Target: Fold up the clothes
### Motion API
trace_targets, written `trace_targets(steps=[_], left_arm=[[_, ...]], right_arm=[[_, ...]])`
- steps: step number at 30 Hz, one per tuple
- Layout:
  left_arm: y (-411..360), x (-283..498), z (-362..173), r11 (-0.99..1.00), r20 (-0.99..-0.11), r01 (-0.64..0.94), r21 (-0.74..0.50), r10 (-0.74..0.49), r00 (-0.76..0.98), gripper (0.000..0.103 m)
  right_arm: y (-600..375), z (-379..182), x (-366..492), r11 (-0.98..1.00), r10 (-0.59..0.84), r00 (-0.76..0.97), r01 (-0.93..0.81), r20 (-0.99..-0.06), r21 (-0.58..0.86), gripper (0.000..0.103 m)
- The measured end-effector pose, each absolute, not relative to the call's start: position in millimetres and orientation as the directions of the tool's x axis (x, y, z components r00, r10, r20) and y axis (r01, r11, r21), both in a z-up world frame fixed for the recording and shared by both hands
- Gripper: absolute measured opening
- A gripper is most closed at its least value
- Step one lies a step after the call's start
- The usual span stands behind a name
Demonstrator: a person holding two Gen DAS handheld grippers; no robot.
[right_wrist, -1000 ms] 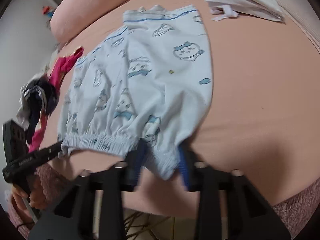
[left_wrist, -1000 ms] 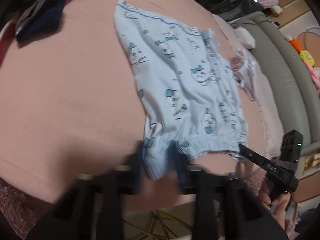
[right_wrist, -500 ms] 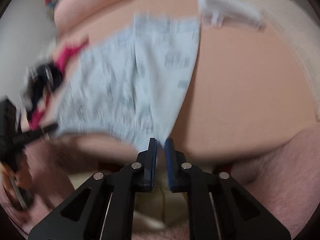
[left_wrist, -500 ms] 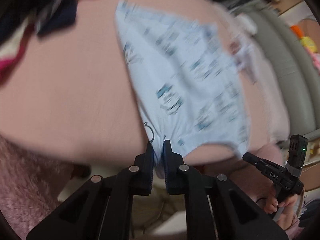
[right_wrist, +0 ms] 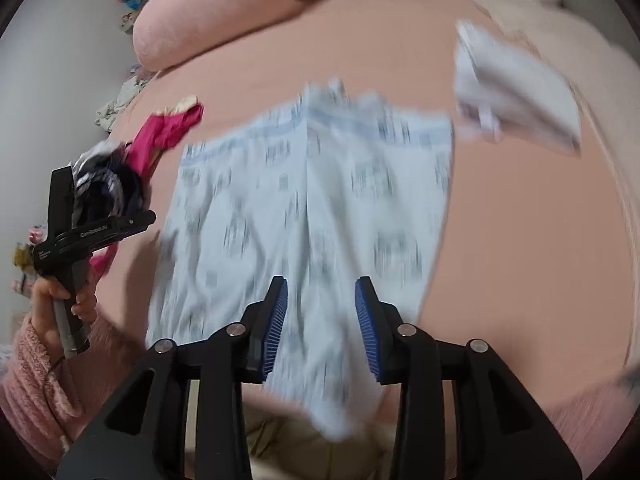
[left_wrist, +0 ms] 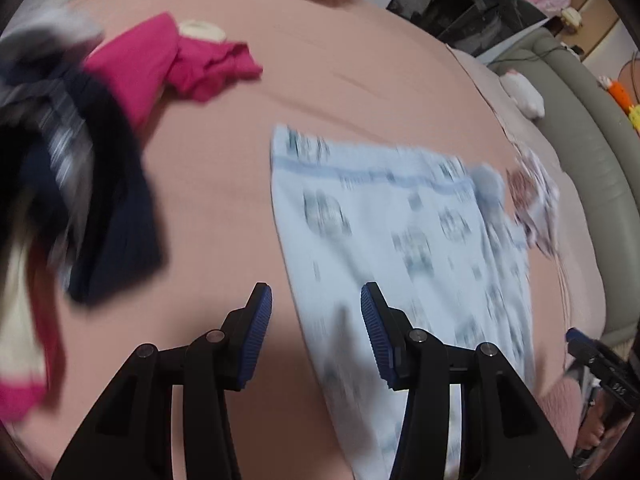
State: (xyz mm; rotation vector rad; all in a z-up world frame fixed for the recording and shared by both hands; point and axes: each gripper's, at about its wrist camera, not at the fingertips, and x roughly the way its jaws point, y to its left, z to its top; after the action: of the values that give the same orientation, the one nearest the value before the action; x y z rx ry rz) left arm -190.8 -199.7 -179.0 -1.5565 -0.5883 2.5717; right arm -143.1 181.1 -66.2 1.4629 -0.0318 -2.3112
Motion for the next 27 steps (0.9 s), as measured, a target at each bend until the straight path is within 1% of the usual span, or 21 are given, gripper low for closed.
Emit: trace_targets(steps=[5, 8, 11, 16, 18, 20, 22, 23, 24, 27], left_arm=[[-219, -238, -192, -0.925, -0.835, 0.154, -0.348, 0.231, -0.499, 0.048], [-225, -257, -198, -0.928, -0.831, 0.132, -0.348, 0.239, -0.503, 0.047], [-226, -266, -203, -0.921, -0.804, 0.092, -0.378, 0.277, -0.527, 0.045], [-225, -275, -210, -0.931, -0.814, 0.071, -0.359, 0.275, -0.512, 0.044], [-224, -277, -210, -0.935, -0.816, 0.061, -0.35, 0.272, -0.51, 0.044], [-223, -277, -208, -0.937, -0.819, 0.057, -0.343, 0.269, -0.507, 0.044], [-222, -275, -206, -0.94, -0.822, 0.055, -0.338, 0.266, -0.504, 0.044], [-220, -274, -205, -0.941, -0.823, 0.056, -0.335, 0.263, -0.504, 0.044], [-218, -273, -203, -0.942, -0.824, 0.06, -0.331, 0.258, -0.505, 0.044], [-214, -272, -202, -0.948, -0.823, 0.065, -0.311, 0.234, -0.517, 0.044]], right_arm=[[145, -76, -205, -0.92, -0.322, -0.369, 0.34, -0.872, 0.196, 0.042], [120, -91, -241, -0.915, -0.307, -0.367, 0.368, -0.878, 0.166, 0.042], [82, -110, -276, -0.897, -0.305, -0.359, 0.42, -0.882, 0.139, 0.042], [41, -143, -320, -0.883, -0.202, -0.406, 0.469, -0.891, -0.014, 0.042], [36, -150, -328, -0.871, -0.202, -0.415, 0.49, -0.887, -0.031, 0.042], [30, -155, -330, -0.836, -0.232, -0.385, 0.549, -0.893, -0.02, 0.041], [28, -157, -330, -0.812, -0.243, -0.382, 0.583, -0.892, -0.029, 0.034], [29, -157, -331, -0.809, -0.25, -0.381, 0.587, -0.89, -0.025, 0.026], [29, -157, -331, -0.806, -0.257, -0.38, 0.592, -0.889, -0.02, 0.019], [32, -157, -331, -0.797, -0.273, -0.383, 0.604, -0.882, -0.016, 0.012]])
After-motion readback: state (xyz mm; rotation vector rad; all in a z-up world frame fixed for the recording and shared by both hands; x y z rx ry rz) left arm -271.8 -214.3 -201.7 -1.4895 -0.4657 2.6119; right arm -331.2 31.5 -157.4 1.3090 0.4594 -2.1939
